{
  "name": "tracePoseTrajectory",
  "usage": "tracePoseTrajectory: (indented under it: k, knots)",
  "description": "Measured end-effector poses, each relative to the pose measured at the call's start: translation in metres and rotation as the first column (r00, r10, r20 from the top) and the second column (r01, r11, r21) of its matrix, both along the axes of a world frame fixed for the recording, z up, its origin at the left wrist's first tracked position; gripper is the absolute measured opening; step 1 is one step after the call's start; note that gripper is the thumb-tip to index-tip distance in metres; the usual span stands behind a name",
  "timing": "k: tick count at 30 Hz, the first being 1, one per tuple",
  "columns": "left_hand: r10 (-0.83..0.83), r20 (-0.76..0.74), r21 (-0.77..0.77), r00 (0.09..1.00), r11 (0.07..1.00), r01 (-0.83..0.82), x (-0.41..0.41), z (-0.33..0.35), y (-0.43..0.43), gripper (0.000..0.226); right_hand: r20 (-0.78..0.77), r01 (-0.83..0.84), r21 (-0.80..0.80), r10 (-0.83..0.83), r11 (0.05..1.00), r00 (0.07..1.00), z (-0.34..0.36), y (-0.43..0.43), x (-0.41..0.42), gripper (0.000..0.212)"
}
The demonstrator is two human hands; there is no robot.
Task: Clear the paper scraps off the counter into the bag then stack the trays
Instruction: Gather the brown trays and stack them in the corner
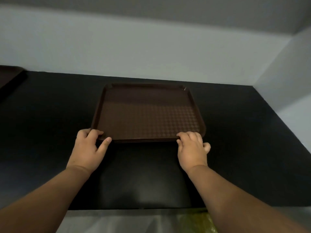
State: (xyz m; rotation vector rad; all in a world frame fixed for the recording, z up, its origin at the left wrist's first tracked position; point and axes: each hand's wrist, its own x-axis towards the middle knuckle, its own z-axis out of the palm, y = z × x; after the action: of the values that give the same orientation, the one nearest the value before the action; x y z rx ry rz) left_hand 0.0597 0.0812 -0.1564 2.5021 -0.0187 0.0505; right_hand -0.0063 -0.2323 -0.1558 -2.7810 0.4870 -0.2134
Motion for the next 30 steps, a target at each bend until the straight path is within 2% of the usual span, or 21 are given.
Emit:
tracePoseTrajectory:
  k: [4, 9, 15, 19, 23, 30]
  knots:
    - [-0.177, 0.047, 0.155, 0.983, 0.974, 0.167, -0.018, -0.005, -0.013, 0.05, -0.049, -0.023, -0.032, 0.021, 0.999, 0.999, 0.004, -0.055, -0.03, 0.029]
    - [-0.347, 0.077, 0.094, 0.935, 0.936, 0.34, -0.052, -0.017, -0.076, 0.061, -0.016, 0.085, -0.051, -0.086, 0.995, 0.996, -0.001, -0.117, -0.08, 0.025]
    - [-0.365, 0.046, 0.01, 0.93, 0.931, 0.365, -0.068, -0.018, -0.171, 0.055, -0.064, 0.209, -0.041, -0.211, 0.977, 0.975, 0.006, -0.195, -0.112, 0.026]
    - [-0.393, 0.038, 0.068, 0.919, 0.918, 0.39, -0.093, -0.013, -0.234, 0.055, -0.139, 0.27, -0.035, -0.273, 0.962, 0.952, 0.013, -0.251, -0.124, 0.029]
    - [-0.384, 0.065, 0.08, 0.921, 0.922, 0.379, -0.124, -0.011, -0.281, 0.048, -0.173, 0.28, 0.002, -0.276, 0.96, 0.945, 0.016, -0.298, -0.139, 0.03]
    - [-0.39, 0.055, 0.126, 0.919, 0.916, 0.381, -0.153, -0.013, -0.33, 0.051, -0.173, 0.275, 0.061, -0.261, 0.96, 0.95, 0.016, -0.351, -0.164, 0.028]
